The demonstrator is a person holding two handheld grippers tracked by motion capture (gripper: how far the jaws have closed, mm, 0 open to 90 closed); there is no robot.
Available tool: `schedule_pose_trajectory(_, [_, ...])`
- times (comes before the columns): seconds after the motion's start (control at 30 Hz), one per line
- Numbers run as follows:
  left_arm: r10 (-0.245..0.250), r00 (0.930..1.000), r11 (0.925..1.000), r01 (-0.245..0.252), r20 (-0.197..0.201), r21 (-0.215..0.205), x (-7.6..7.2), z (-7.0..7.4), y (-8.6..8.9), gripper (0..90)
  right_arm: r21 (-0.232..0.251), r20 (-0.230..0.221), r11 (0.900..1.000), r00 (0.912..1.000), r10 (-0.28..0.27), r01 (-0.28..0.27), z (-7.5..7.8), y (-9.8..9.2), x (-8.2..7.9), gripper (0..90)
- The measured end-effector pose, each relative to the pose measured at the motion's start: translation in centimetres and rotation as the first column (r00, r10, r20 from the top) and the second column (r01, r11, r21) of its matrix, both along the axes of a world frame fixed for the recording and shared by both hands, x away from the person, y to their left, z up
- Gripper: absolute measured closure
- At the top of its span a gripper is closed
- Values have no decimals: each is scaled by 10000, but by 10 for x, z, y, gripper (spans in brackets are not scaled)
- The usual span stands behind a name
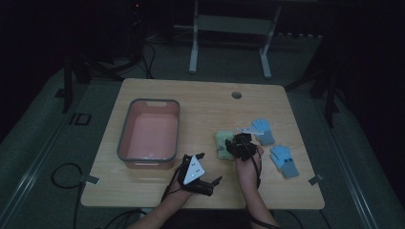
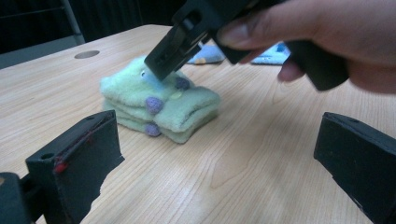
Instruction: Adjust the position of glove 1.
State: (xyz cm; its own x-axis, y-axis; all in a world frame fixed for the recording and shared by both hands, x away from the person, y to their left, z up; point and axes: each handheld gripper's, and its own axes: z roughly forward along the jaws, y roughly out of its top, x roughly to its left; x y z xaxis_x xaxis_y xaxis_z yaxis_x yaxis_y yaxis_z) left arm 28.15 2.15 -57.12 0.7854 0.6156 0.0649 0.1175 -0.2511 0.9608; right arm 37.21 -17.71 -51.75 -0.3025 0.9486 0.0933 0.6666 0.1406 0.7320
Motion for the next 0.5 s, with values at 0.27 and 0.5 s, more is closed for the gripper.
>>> schedule_pose_trajectory(0.27, [407,9990,9992,-407,-167,-35,1,0,0,7,-429,57,9959,9967,805,-802,12,-9,6,621])
schedule_pose_trajectory(0.5, [669,9978,9974,-669,8,263,4,0,-3,8,-907,129,9794,9832,1823,-1804,25,-19,15,602])
